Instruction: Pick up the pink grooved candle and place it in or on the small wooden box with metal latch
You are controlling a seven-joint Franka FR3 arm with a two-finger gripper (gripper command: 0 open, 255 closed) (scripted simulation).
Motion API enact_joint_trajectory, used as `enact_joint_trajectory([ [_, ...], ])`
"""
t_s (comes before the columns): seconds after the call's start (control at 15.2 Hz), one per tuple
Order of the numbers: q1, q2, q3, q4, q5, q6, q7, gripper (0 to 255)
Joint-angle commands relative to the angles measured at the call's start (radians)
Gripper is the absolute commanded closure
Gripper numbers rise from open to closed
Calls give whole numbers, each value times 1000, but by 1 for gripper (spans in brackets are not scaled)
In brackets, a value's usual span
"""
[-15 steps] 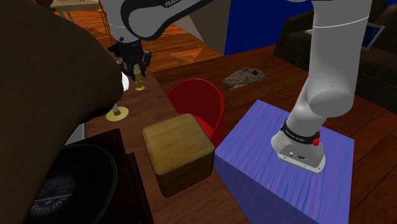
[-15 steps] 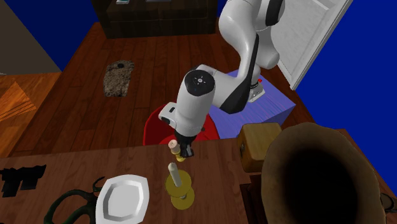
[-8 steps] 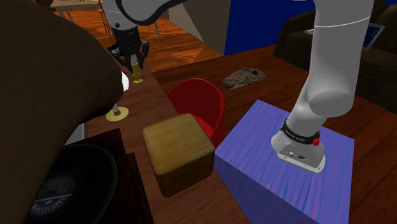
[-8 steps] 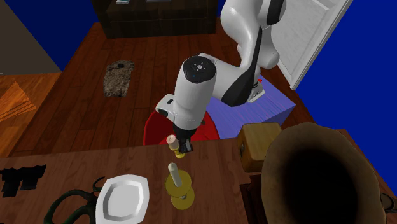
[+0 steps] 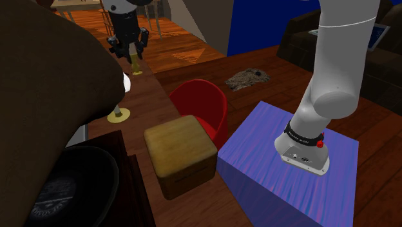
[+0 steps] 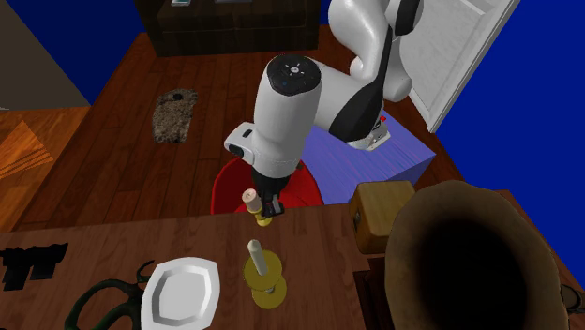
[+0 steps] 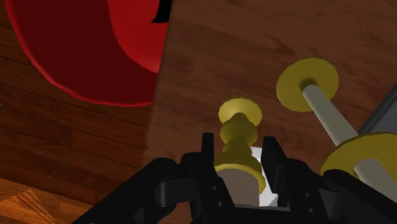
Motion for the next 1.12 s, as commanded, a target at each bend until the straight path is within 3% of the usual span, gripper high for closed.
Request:
enact_joint_trajectory([
  [0.0, 3, 1, 1, 27, 1, -26, -4, 255],
  [0.46, 14, 10, 4, 122, 2, -111, -19, 255],
  [1.06, 40, -255, 64, -202, 91, -52, 95, 255],
])
